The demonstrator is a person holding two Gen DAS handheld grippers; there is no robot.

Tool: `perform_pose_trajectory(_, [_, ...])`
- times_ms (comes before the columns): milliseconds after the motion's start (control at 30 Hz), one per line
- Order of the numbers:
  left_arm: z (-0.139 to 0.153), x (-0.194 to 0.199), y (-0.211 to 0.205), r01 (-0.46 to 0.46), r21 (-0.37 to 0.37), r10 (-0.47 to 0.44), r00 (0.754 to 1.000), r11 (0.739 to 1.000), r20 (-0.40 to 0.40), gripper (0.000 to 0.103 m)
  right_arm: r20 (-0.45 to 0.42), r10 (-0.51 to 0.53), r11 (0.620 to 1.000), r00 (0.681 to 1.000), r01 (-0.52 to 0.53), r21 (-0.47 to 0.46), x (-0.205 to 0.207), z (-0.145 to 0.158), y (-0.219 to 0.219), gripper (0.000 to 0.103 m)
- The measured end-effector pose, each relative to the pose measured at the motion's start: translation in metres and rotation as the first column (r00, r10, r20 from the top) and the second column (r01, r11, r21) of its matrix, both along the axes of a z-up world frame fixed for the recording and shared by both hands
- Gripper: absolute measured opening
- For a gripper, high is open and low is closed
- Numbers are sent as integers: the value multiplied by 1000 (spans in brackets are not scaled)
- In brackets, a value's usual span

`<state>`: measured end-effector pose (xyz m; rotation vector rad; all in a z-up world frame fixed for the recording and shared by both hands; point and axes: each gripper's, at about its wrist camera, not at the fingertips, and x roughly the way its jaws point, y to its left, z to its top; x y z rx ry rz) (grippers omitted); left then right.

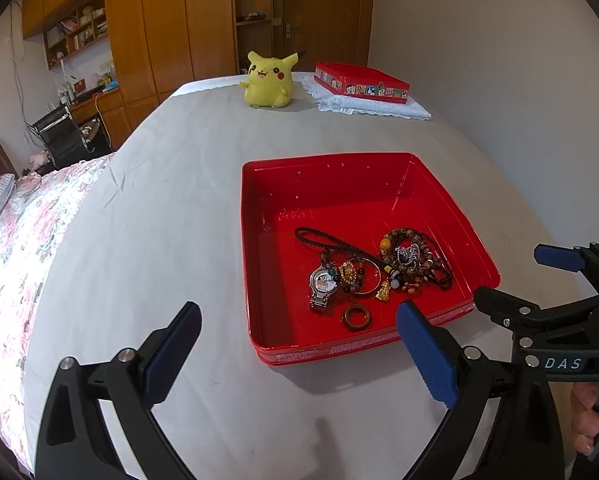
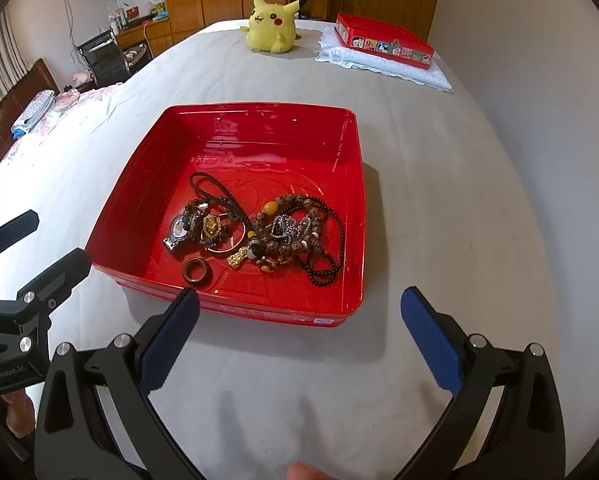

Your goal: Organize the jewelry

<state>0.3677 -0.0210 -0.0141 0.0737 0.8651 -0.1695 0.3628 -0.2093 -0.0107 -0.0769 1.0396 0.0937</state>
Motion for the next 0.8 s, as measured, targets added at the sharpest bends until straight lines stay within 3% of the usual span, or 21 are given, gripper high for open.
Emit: perform_pose_trajectory(800, [0, -1, 0, 1, 1, -1, 1000, 1000, 0, 98, -2, 0, 1000, 1000, 0, 2, -1, 2, -1, 100])
